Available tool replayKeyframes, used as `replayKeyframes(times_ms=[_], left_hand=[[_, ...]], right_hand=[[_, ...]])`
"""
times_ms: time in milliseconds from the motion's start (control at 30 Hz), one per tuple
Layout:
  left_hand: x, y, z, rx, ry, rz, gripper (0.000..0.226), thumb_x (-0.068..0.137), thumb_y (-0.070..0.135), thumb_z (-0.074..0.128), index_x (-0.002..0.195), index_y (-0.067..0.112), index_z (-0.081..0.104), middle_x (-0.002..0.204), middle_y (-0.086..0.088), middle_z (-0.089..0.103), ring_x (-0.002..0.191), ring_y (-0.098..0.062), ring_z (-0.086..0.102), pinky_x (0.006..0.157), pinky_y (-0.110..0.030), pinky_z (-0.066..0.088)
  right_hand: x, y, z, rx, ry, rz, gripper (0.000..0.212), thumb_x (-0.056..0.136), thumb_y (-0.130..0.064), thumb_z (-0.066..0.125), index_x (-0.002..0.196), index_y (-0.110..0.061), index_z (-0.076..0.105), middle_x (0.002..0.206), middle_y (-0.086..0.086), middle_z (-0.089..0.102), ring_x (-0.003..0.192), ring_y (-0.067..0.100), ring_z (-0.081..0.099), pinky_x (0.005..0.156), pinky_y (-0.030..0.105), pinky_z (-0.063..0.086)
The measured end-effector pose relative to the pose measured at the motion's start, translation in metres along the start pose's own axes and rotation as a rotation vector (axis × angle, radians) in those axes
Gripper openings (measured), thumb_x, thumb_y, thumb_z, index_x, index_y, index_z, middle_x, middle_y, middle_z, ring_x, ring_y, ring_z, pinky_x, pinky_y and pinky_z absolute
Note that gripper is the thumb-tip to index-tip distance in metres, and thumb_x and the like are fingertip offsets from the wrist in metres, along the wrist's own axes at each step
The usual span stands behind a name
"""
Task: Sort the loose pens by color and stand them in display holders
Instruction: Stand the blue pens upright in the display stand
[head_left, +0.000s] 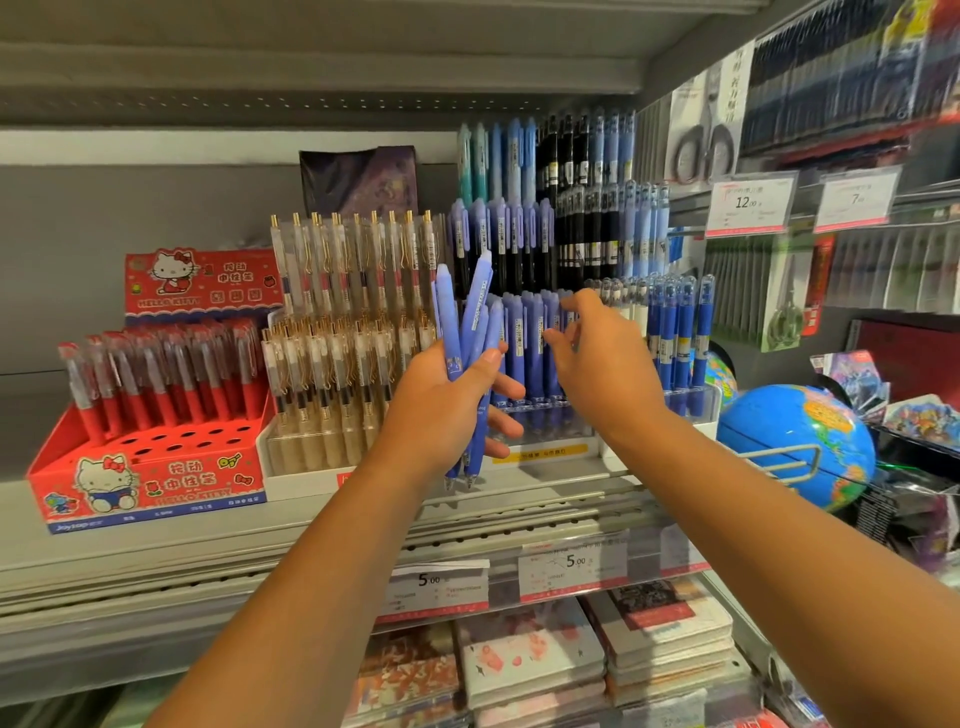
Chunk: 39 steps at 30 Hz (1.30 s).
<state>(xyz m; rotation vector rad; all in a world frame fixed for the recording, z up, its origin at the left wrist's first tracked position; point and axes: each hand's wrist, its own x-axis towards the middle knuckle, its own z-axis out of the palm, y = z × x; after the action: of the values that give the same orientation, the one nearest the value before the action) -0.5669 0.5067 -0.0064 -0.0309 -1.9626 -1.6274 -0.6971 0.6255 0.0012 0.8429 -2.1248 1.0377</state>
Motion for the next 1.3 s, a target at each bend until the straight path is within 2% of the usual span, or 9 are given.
replayKeyframes(times_ms=[200, 300, 467, 533, 733, 833, 967, 1100, 1300], left_hand=[[0.000, 0.000, 0.001, -0.013, 0.007, 0.029, 0.025, 0.101, 0.025, 0.052, 0.124, 0.017, 0.056, 0.078, -0.001, 0.073, 0.057, -0.024, 0.067, 0.056, -0.044, 0.061], [0.001, -0.001, 0.000, 0.034, 0.002, 0.035, 0.022, 0.102, 0.026, 0.051, 0.123, 0.020, 0.056, 0.081, 0.001, 0.074, 0.056, -0.023, 0.066, 0.057, -0.044, 0.061], [0.002, -0.005, 0.000, 0.103, -0.090, -0.016, 0.025, 0.100, 0.029, 0.054, 0.124, 0.035, 0.050, 0.092, 0.001, 0.074, 0.060, -0.026, 0.070, 0.055, -0.035, 0.059], [0.003, -0.006, 0.000, 0.103, -0.102, -0.023, 0.027, 0.099, 0.030, 0.056, 0.122, 0.040, 0.047, 0.093, 0.002, 0.074, 0.063, -0.028, 0.071, 0.055, -0.035, 0.060], [0.006, -0.007, 0.003, -0.018, -0.024, 0.008, 0.026, 0.100, 0.026, 0.055, 0.123, 0.034, 0.044, 0.087, 0.002, 0.074, 0.068, -0.030, 0.072, 0.060, -0.043, 0.061], [0.007, -0.007, 0.001, -0.014, 0.049, 0.057, 0.018, 0.102, 0.022, 0.052, 0.118, 0.028, 0.048, 0.079, 0.007, 0.074, 0.071, -0.021, 0.073, 0.066, -0.039, 0.062], [0.007, -0.006, 0.001, 0.029, 0.095, 0.076, 0.007, 0.103, 0.021, 0.048, 0.106, 0.019, 0.054, 0.082, 0.005, 0.072, 0.077, -0.009, 0.072, 0.069, -0.029, 0.061], [0.006, -0.003, 0.002, 0.040, 0.115, 0.071, 0.011, 0.102, 0.022, 0.048, 0.099, 0.021, 0.059, 0.094, -0.001, 0.067, 0.082, -0.012, 0.068, 0.074, -0.037, 0.062], [0.005, -0.003, 0.000, 0.111, 0.098, 0.109, 0.014, 0.103, 0.023, 0.048, 0.099, 0.024, 0.061, 0.093, 0.003, 0.069, 0.073, -0.010, 0.063, 0.072, -0.032, 0.060]], right_hand=[[-0.011, -0.005, 0.000, -0.173, 0.067, -0.083, 0.053, 0.100, -0.035, 0.049, 0.148, -0.016, 0.035, 0.135, 0.006, 0.049, 0.097, 0.024, 0.058, 0.063, 0.034, 0.042], [-0.013, -0.008, -0.002, 0.066, 0.057, -0.183, 0.049, 0.100, -0.033, 0.051, 0.144, -0.015, 0.042, 0.124, 0.003, 0.049, 0.080, 0.018, 0.054, 0.067, 0.037, 0.044], [-0.019, -0.014, -0.006, 0.694, -0.384, -0.177, 0.023, 0.103, -0.017, 0.049, 0.123, -0.012, 0.059, 0.098, -0.003, 0.057, 0.076, 0.003, 0.059, 0.067, 0.017, 0.049], [-0.018, -0.013, -0.007, 0.782, -0.423, -0.151, 0.019, 0.103, -0.013, 0.049, 0.117, -0.004, 0.059, 0.087, -0.002, 0.061, 0.071, 0.002, 0.059, 0.065, 0.018, 0.050], [-0.014, -0.010, -0.009, 0.874, -0.353, -0.093, 0.014, 0.100, -0.008, 0.052, 0.109, 0.001, 0.059, 0.088, 0.008, 0.065, 0.075, 0.015, 0.061, 0.073, 0.035, 0.052], [-0.012, -0.009, -0.012, 0.954, -0.264, -0.067, 0.015, 0.098, -0.004, 0.053, 0.109, 0.006, 0.056, 0.092, 0.011, 0.070, 0.084, 0.017, 0.068, 0.075, 0.030, 0.056], [-0.010, -0.009, -0.017, 1.020, -0.014, -0.070, 0.011, 0.098, -0.004, 0.054, 0.107, -0.010, 0.057, 0.087, 0.006, 0.069, 0.077, 0.020, 0.071, 0.066, 0.029, 0.058], [-0.009, -0.006, -0.016, 0.924, 0.233, -0.067, 0.018, 0.099, -0.011, 0.056, 0.114, -0.020, 0.054, 0.089, 0.003, 0.064, 0.066, 0.024, 0.071, 0.055, 0.032, 0.057], [-0.001, 0.002, -0.015, 0.685, 0.399, -0.063, 0.020, 0.097, -0.020, 0.059, 0.114, -0.030, 0.054, 0.095, -0.003, 0.065, 0.080, 0.023, 0.070, 0.068, 0.047, 0.058]])
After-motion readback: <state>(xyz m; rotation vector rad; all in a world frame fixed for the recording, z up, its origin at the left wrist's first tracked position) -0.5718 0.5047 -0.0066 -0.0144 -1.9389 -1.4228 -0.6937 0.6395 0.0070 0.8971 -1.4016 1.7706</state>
